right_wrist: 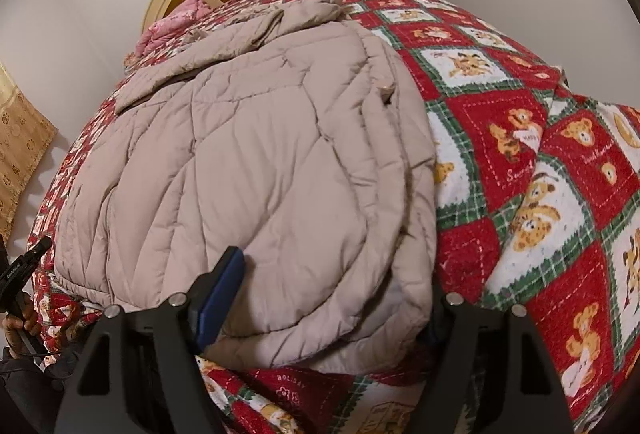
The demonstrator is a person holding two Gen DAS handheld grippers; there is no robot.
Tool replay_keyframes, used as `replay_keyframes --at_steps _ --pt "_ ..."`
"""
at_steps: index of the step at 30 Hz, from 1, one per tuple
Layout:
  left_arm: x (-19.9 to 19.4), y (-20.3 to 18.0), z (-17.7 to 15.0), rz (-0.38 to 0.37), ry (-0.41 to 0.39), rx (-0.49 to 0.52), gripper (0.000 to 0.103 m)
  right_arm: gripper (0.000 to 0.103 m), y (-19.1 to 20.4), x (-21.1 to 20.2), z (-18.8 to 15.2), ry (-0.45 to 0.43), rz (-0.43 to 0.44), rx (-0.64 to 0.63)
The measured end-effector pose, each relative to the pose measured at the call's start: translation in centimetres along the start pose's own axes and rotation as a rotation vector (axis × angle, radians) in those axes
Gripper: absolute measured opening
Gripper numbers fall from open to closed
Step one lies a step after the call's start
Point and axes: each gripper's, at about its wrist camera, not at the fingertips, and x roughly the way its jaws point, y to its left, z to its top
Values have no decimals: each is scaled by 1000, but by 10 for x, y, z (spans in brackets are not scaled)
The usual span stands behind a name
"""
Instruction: Fold large clothes
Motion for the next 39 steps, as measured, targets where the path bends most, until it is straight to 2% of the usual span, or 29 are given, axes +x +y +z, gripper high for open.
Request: replay_keyframes --at_steps 2,3,4,6,7,11,13,15,18,19,20,21,22,24,27,29,33,39 --pt "4 3 1 -1 2 -15 7 78 1 0 0 -1 1 1" --pt "5 3 1 -13 6 -22 18 78 1 0 0 0 1 1" --pt "4 4 2 -27 9 -34 48 78 1 0 0 -1 1 2" --pt "1 6 3 -42 -9 -67 85 78 1 0 0 -1 2 2" --pt "-3 9 1 -48 -15 -85 87 78 1 0 -1 0 4 3" --pt "2 17 3 -46 36 -169 87 78 2 -1 -1 0 4 4" --pt "4 13 0 -37 51 -144 87 78 1 -1 -1 0 6 5" --pt "8 -1 -2 -13 85 -76 87 78 1 -1 -1 -1 7 6" --pt "13 -13 -5 -23 141 -28 86 77 1 -1 -1 1 7 2" --pt "14 -15 -6 -31 148 -36 77 73 1 -1 -1 0 3 0" --pt "15 -16 -7 -38 153 -44 68 64 1 -1 -1 -1 -7 -3" --pt "18 -14 -7 -65 173 -73 45 58 1 -1 -1 -4 -19 -5" --pt "20 -10 -9 -81 184 -106 32 51 -1 -2 -1 -8 -25 -1" --pt "19 -3 -10 -118 178 -149 22 42 -5 -4 -1 -12 -21 15" --pt "16 0 -8 -152 170 -178 16 31 -8 -7 0 -14 -11 20" --pt "11 1 -4 -178 150 -184 14 19 -8 -13 3 -18 18 25" --pt "-11 -5 9 -295 80 -198 11 16 2 -35 12 -65 66 15" --pt "-55 -26 36 -420 -9 -155 10 14 22 -76 23 -142 158 -7"
